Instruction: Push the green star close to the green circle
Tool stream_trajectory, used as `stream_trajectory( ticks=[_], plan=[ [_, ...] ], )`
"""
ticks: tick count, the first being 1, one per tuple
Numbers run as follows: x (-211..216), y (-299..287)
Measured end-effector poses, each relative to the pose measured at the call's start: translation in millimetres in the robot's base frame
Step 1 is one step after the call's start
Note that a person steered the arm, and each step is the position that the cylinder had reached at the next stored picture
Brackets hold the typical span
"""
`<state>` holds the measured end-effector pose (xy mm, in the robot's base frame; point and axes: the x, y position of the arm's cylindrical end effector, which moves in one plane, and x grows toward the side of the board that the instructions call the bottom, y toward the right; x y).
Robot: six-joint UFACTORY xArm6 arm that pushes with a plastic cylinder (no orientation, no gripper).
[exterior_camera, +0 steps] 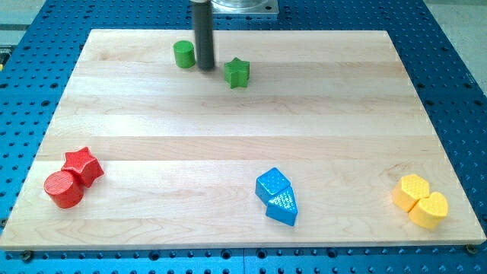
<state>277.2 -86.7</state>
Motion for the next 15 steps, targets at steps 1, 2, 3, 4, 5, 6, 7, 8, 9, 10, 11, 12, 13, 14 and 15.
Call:
stream_trajectory(
  ticks=[1,2,3,4,5,6,7,8,9,10,11,12,13,14,15],
  plan=[
    [-15,-59],
    [-15,-109],
    [-15,-65],
    [-14,28],
    [24,138],
    [83,153],
    [82,118],
    [58,112],
    [57,42],
    [37,8],
    [4,-1],
    [2,-54],
    [11,-72],
    [12,-96],
    [13,-122]
  ],
)
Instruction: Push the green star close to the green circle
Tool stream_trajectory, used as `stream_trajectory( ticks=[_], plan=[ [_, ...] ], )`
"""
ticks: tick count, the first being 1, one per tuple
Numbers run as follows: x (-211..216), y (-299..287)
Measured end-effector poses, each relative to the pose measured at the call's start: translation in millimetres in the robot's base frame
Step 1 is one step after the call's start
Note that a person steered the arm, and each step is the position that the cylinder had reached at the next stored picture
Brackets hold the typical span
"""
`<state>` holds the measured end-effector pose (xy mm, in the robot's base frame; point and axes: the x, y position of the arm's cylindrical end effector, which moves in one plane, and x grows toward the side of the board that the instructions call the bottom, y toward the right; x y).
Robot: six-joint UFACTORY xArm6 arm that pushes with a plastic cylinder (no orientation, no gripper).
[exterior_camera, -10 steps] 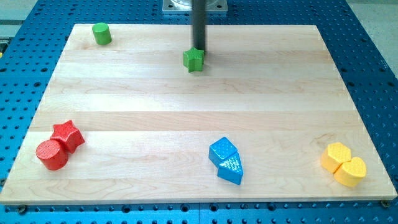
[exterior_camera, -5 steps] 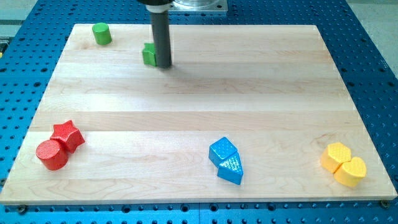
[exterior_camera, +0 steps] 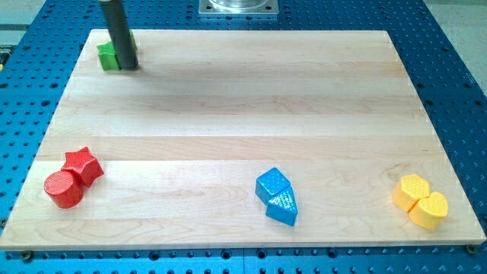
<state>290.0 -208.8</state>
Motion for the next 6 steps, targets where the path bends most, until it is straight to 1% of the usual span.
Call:
stream_trajectory(
  ticks=[1,2,3,4,5,6],
  plan=[
    [32,-19],
    [37,-40],
    [15,-22],
    [18,-10],
    [44,-18],
    [53,-18]
  ],
)
